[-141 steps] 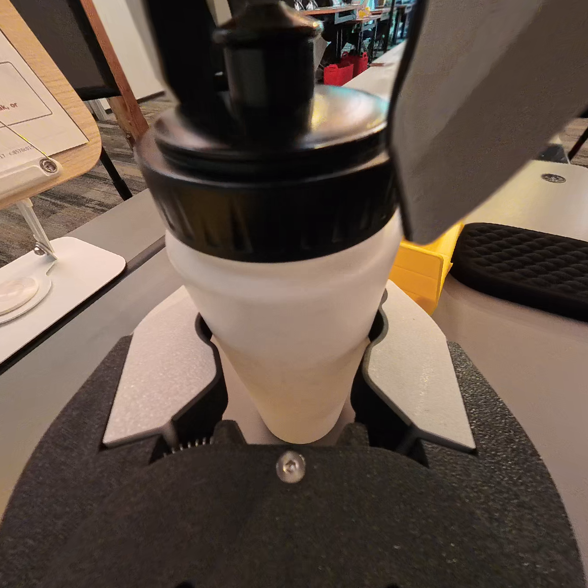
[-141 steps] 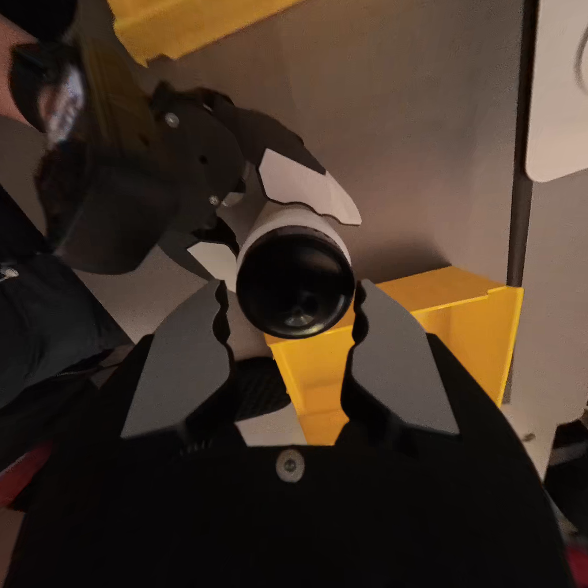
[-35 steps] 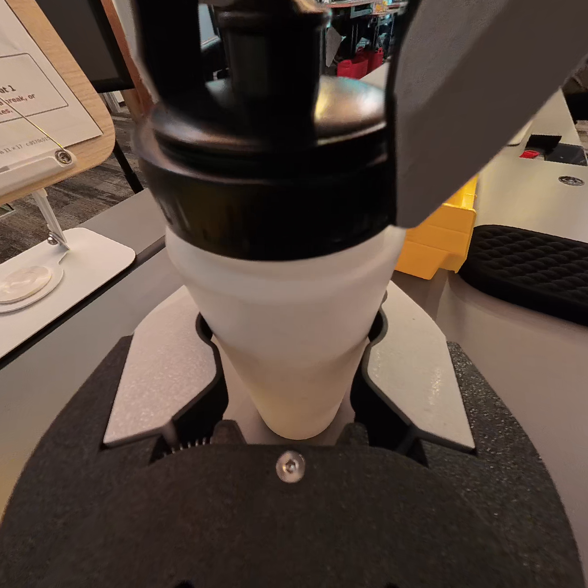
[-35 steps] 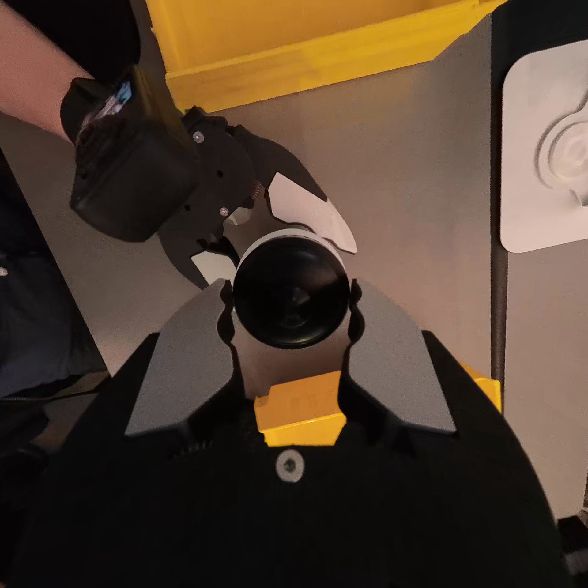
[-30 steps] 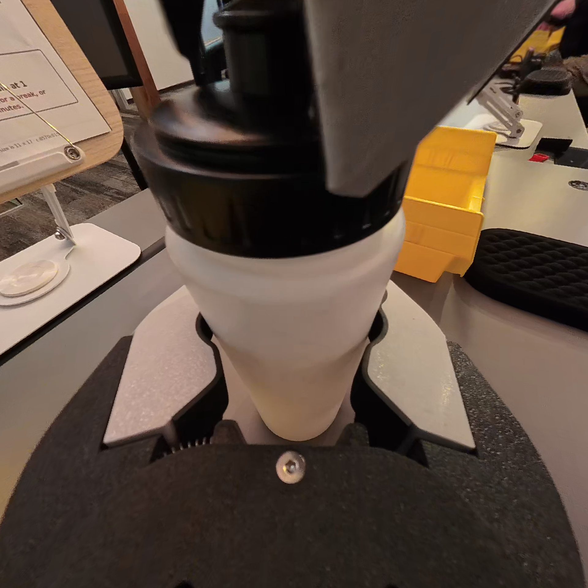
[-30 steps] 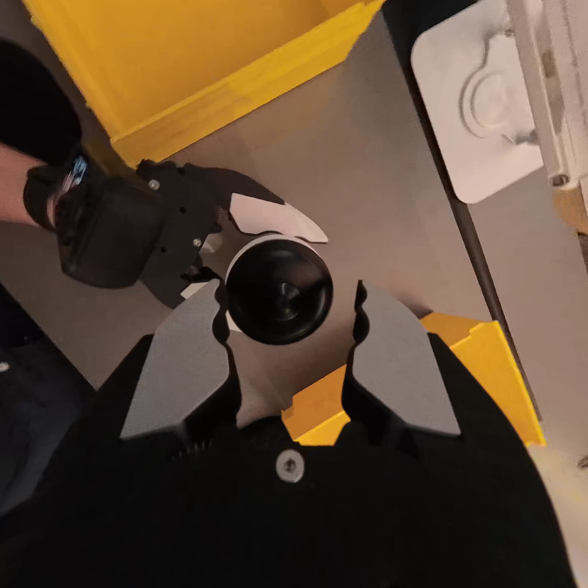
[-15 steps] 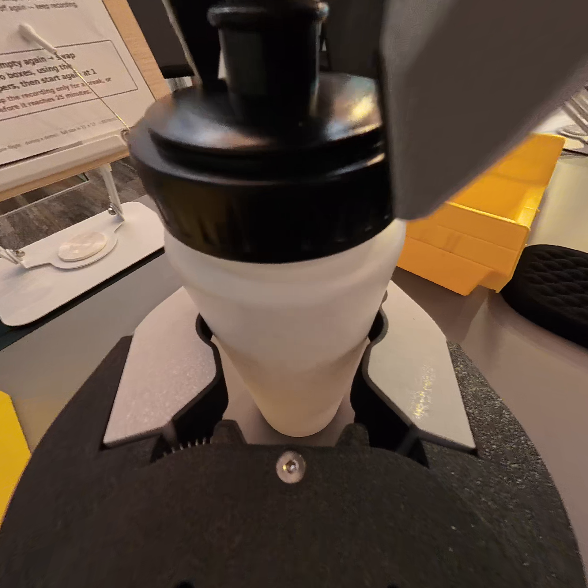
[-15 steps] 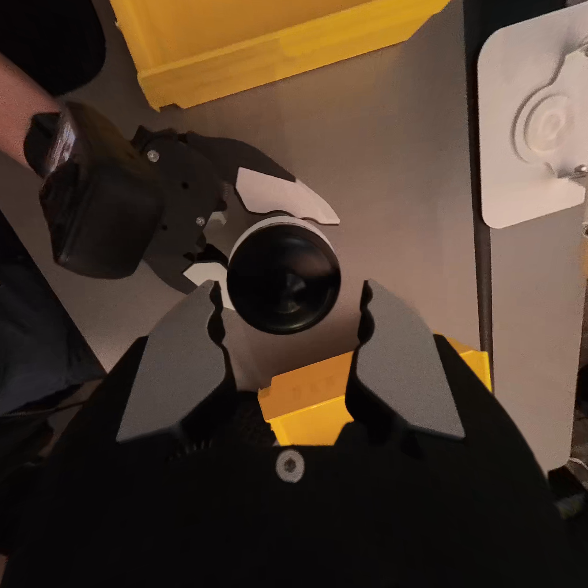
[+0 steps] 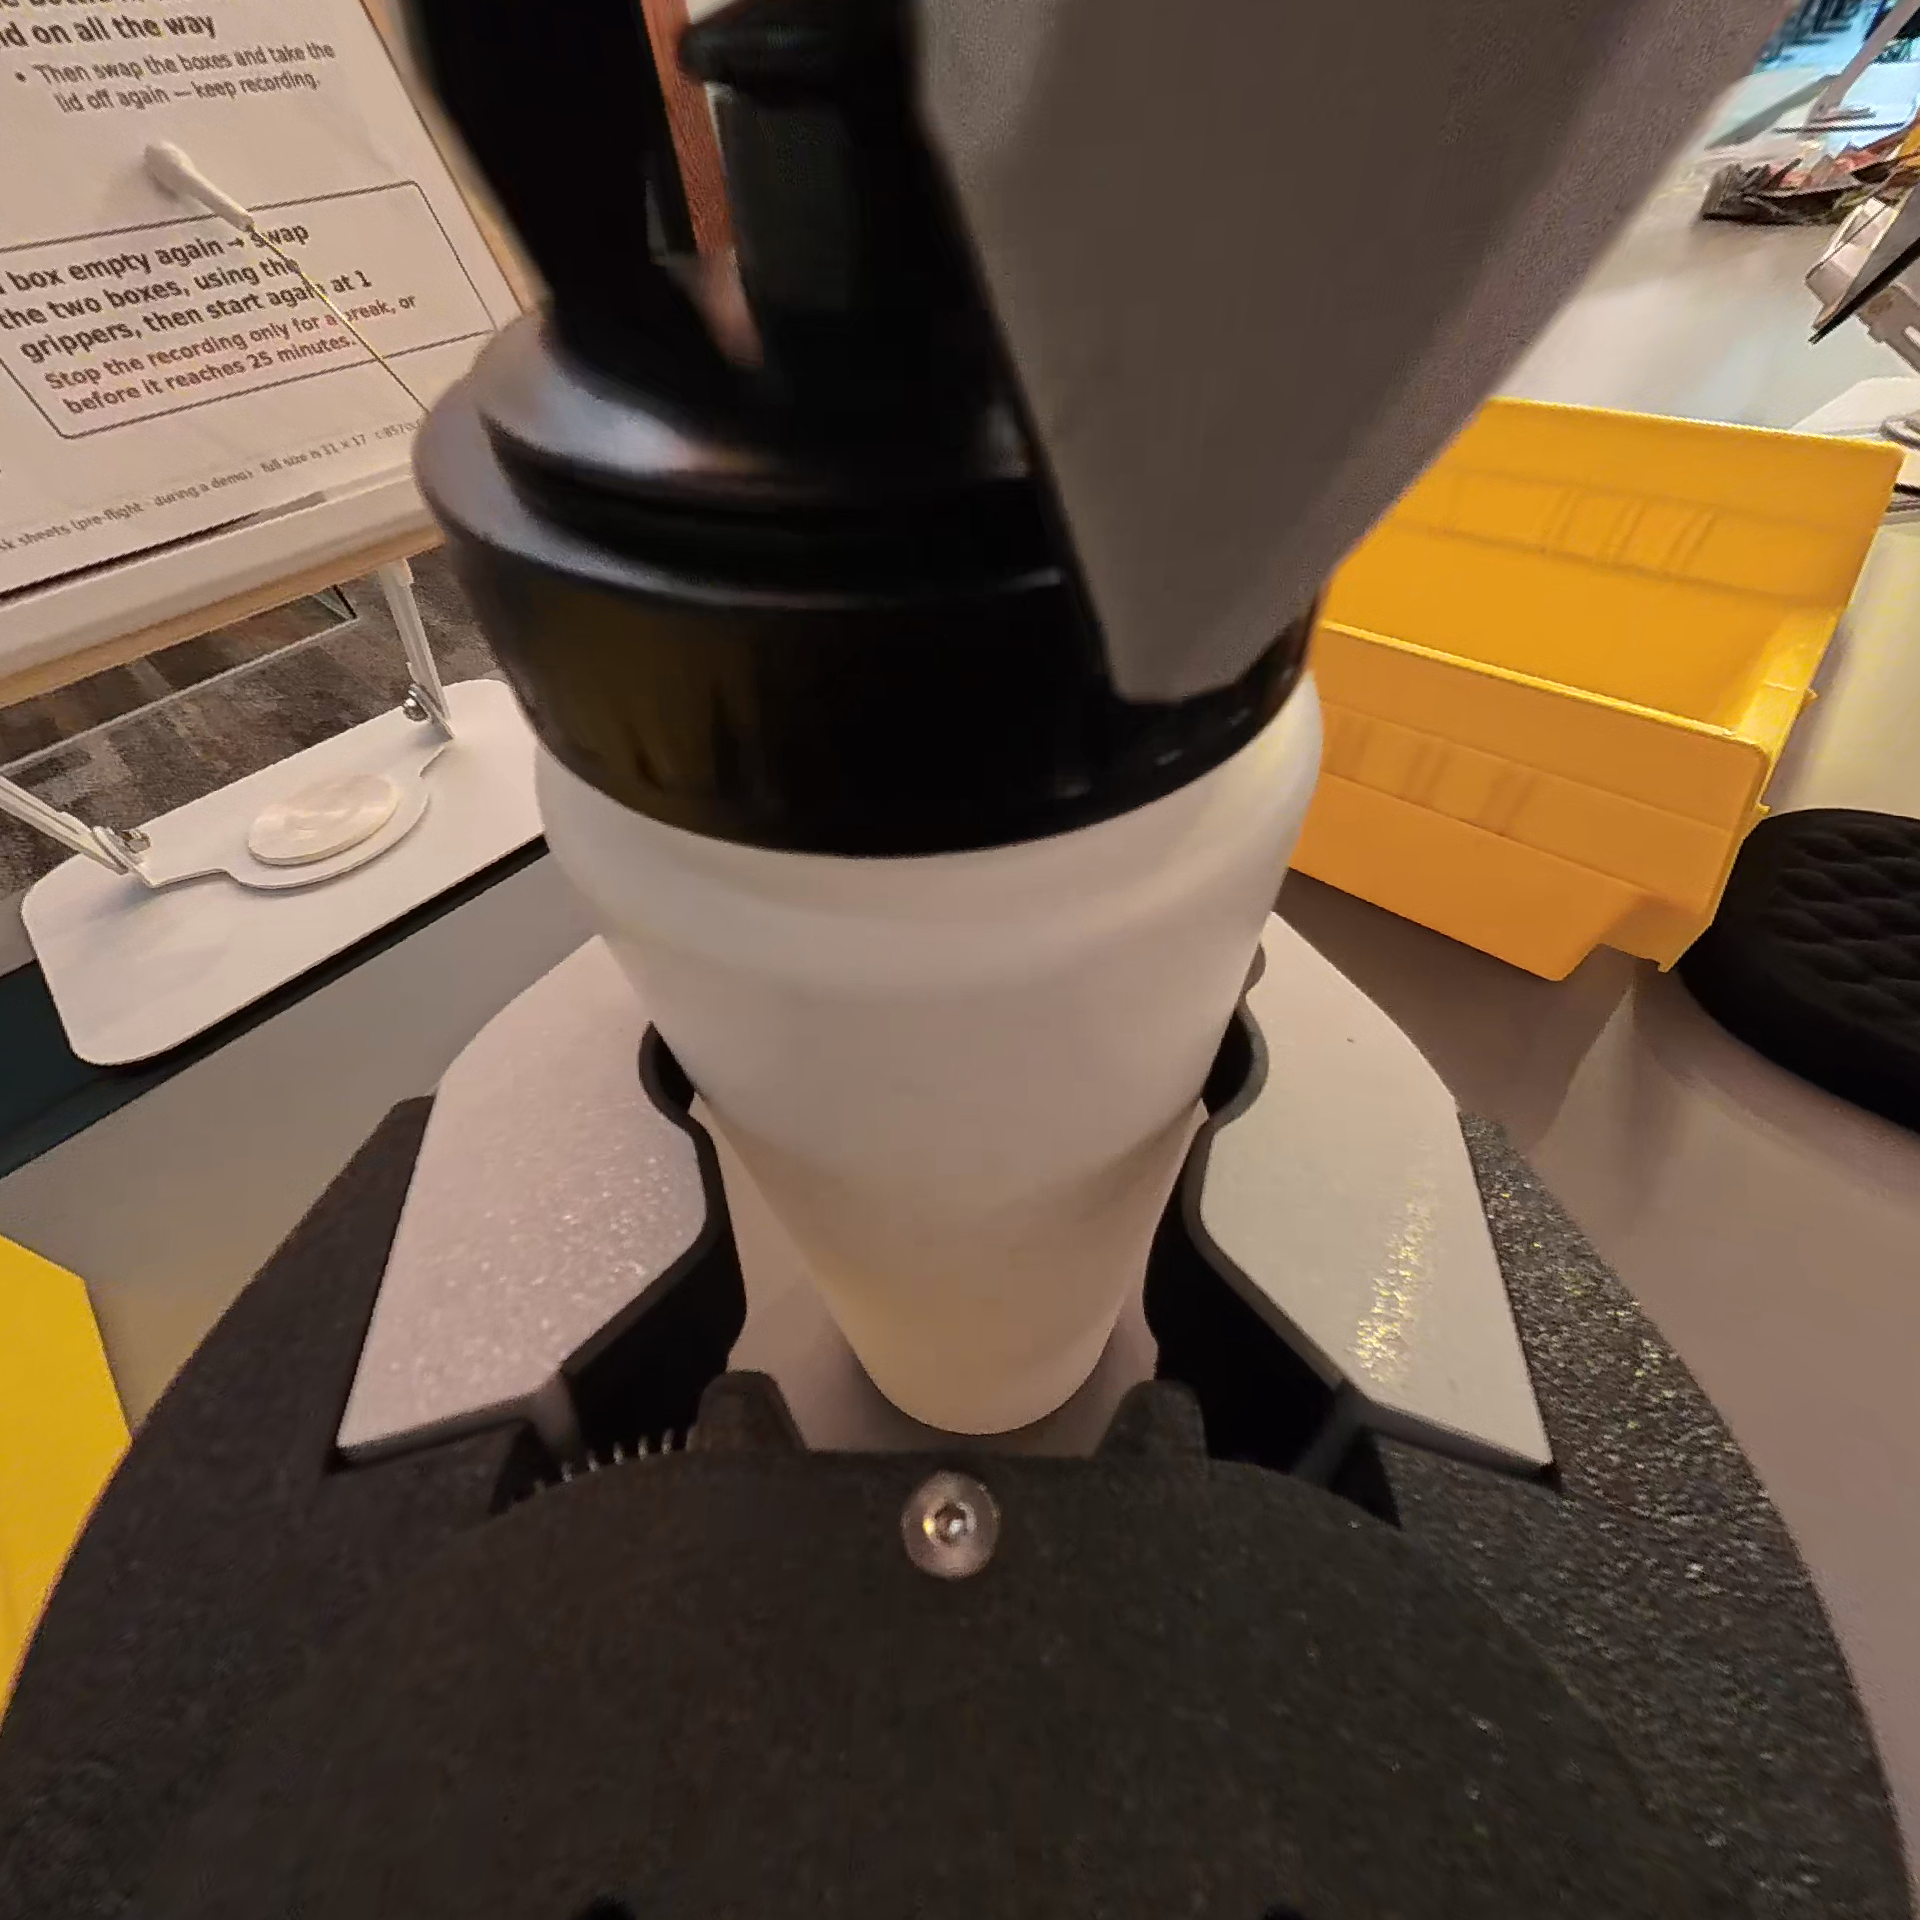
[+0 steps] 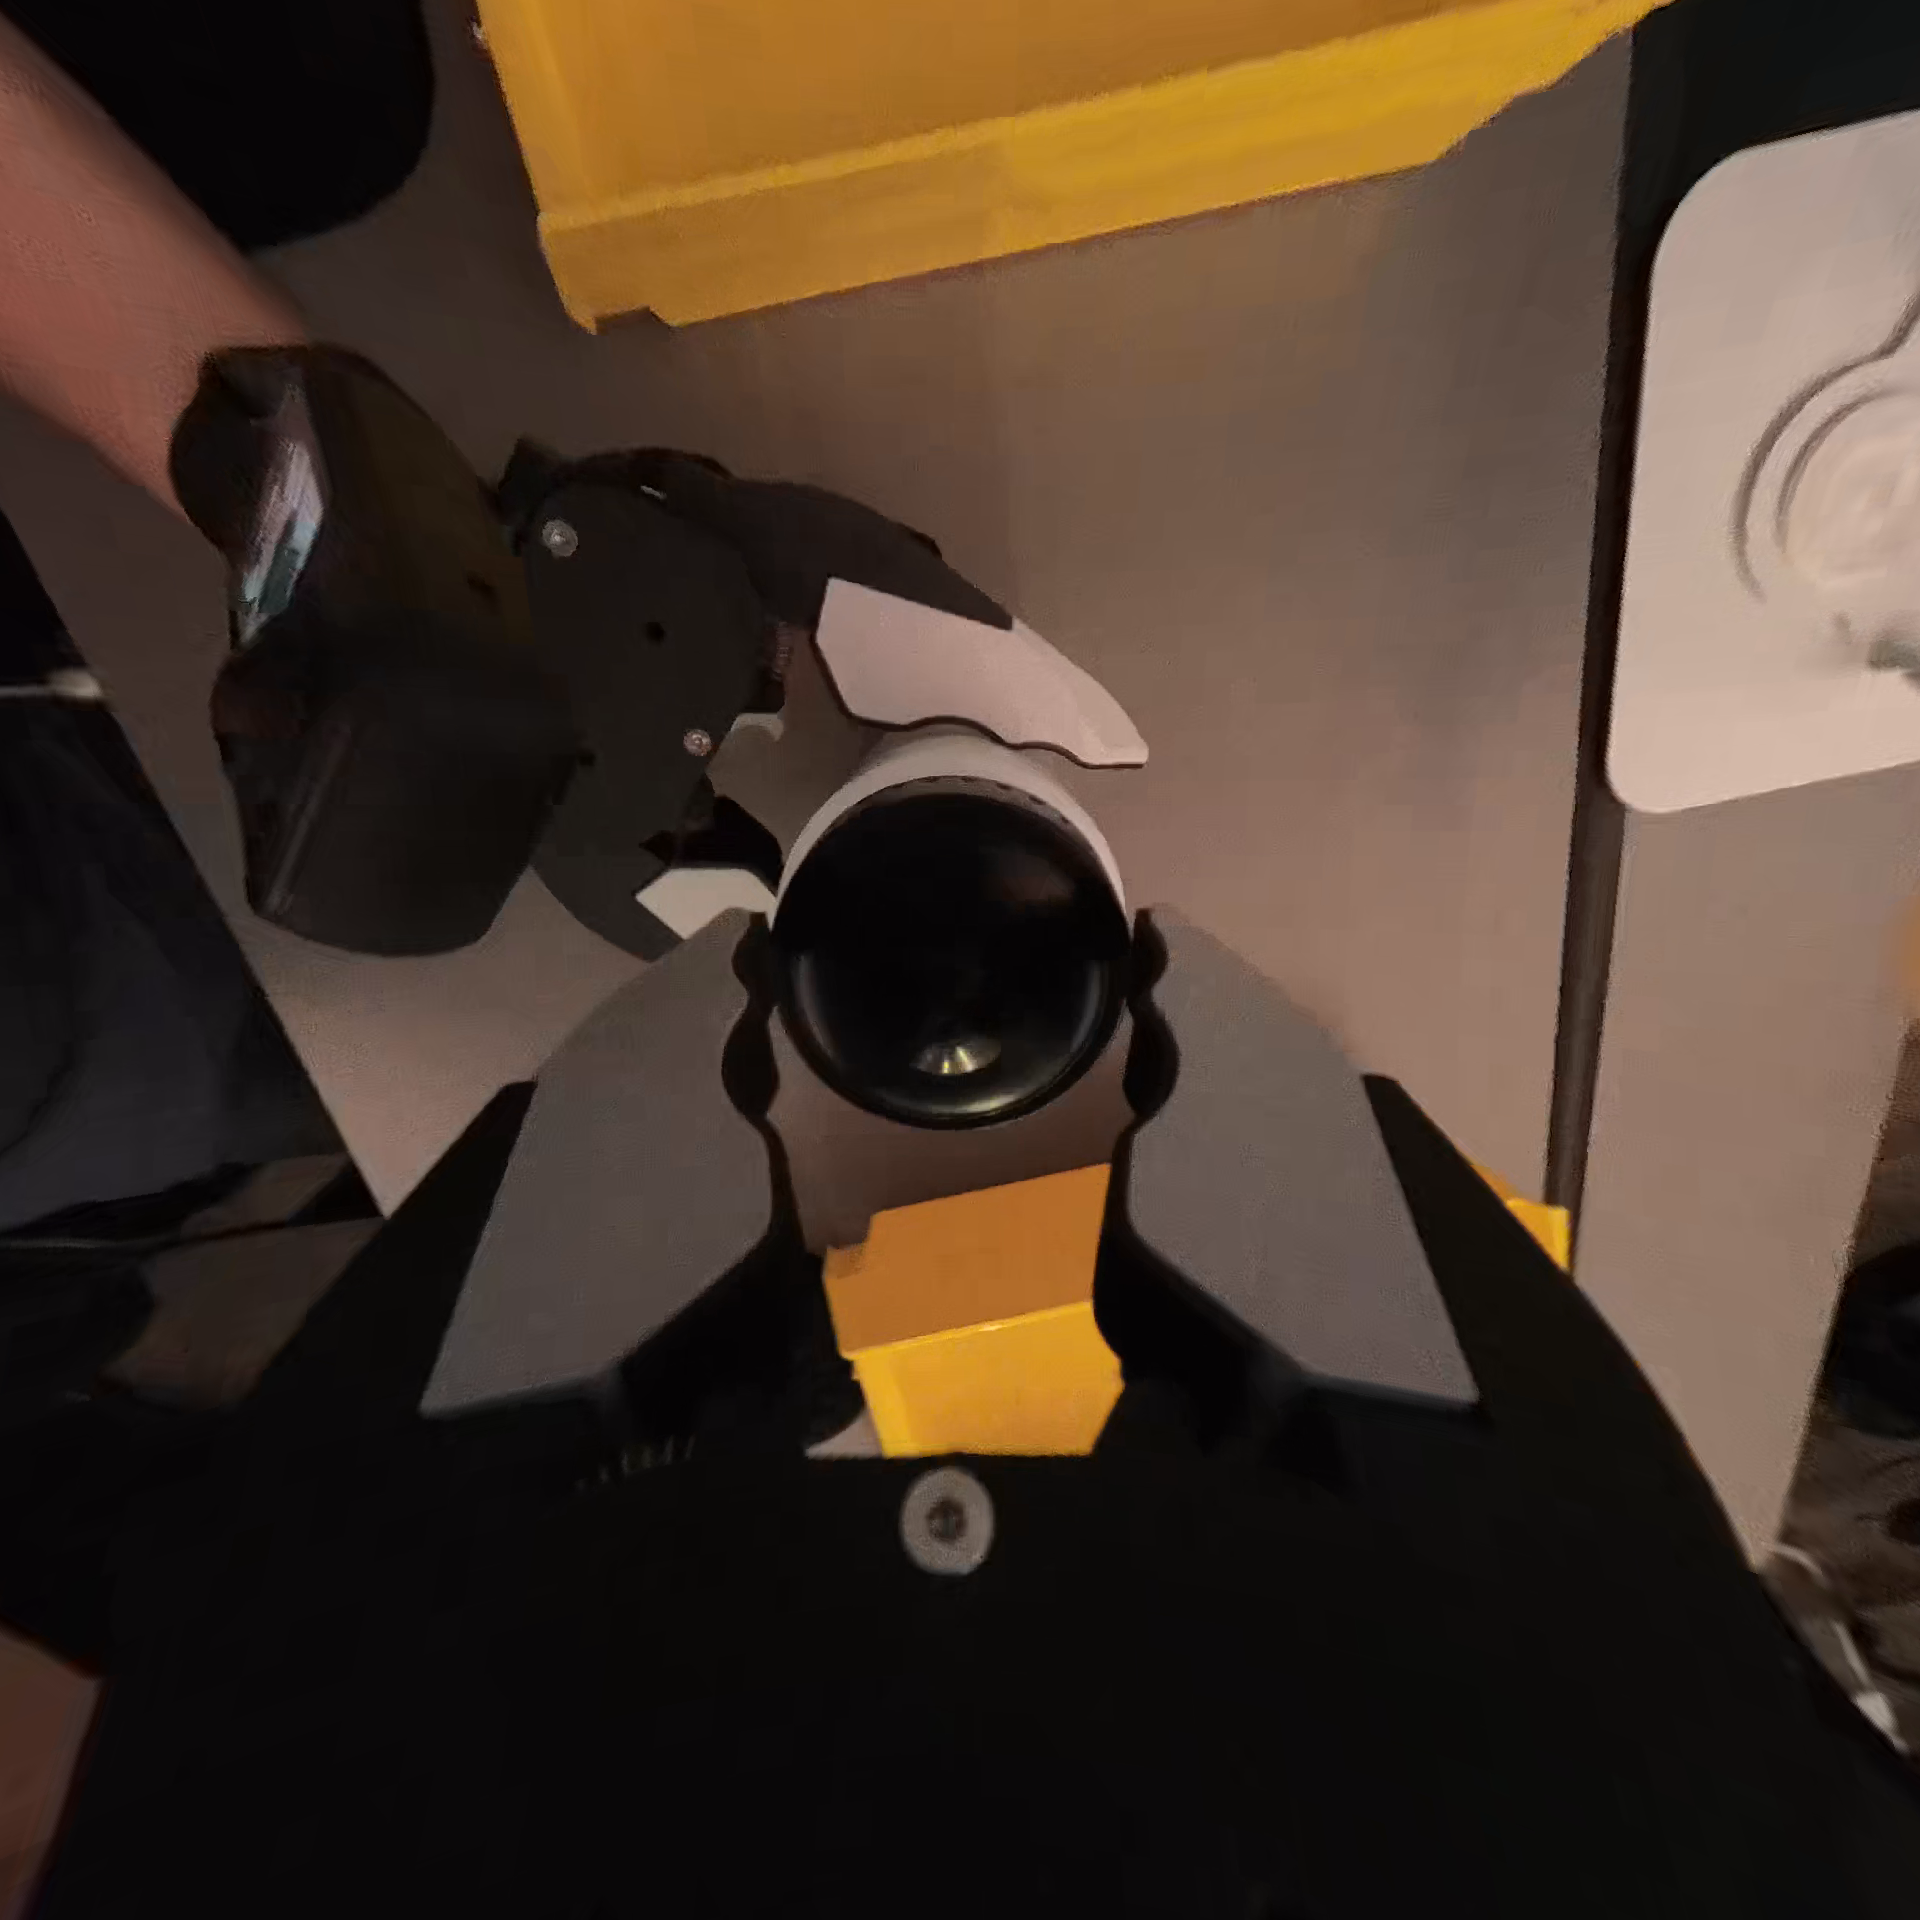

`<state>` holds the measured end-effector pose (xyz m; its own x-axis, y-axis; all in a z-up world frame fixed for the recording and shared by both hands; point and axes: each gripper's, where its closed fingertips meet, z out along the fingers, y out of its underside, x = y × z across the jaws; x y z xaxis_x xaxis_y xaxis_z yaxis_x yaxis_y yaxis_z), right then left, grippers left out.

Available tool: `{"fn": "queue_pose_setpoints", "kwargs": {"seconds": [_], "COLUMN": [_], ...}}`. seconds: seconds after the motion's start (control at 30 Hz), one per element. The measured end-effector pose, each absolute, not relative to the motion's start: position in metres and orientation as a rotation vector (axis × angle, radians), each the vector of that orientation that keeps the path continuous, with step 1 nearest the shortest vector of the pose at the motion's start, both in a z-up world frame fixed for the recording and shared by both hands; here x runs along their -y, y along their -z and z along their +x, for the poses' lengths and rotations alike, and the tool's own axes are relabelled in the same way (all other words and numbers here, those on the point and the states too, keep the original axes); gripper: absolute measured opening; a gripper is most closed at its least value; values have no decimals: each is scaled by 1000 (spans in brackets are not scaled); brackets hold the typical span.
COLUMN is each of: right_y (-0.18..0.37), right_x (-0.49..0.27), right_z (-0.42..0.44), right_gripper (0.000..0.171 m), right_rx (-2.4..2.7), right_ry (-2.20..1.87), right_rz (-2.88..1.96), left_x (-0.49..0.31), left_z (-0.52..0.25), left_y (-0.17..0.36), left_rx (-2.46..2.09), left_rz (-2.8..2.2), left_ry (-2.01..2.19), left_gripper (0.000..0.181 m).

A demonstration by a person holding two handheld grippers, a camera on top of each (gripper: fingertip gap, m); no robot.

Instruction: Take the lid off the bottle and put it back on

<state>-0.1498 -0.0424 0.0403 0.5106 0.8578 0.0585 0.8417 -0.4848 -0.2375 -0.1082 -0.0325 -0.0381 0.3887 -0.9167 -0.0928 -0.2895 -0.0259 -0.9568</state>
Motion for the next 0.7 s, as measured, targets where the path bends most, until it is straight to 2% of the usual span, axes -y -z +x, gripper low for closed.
{"fn": "queue_pose_setpoints", "kwargs": {"seconds": [0.1, 0.17, 0.3, 0.5, 0.57, 0.7], "right_y": [-42, -40, -33, -33, -33, -36], "right_x": [40, 40, 36, 44, 44, 30], "right_z": [-149, -150, -146, -143, -143, -144], "right_gripper": [68, 76, 71, 72, 72, 83], "right_rx": [1363, 1232, 1075, 1700, 1567, 1295], "right_ry": [-45, -81, -123, -29, -93, -106], "right_rz": [-2563, -2642, -2748, -2464, -2575, -2647], "left_x": [29, 26, 26, 32, 32, 27], "left_z": [-109, -111, -111, -107, -107, -108], "left_y": [39, 39, 39, 37, 37, 38], "left_rx": [-1097, -1090, -1093, -1152, -1149, -1133], "left_rz": [-1572, -1579, -1575, -1517, -1521, -1537], "left_ry": [736, 735, 740, 771, 773, 801], "left_gripper": [98, 98, 98, 98, 98, 98]}}
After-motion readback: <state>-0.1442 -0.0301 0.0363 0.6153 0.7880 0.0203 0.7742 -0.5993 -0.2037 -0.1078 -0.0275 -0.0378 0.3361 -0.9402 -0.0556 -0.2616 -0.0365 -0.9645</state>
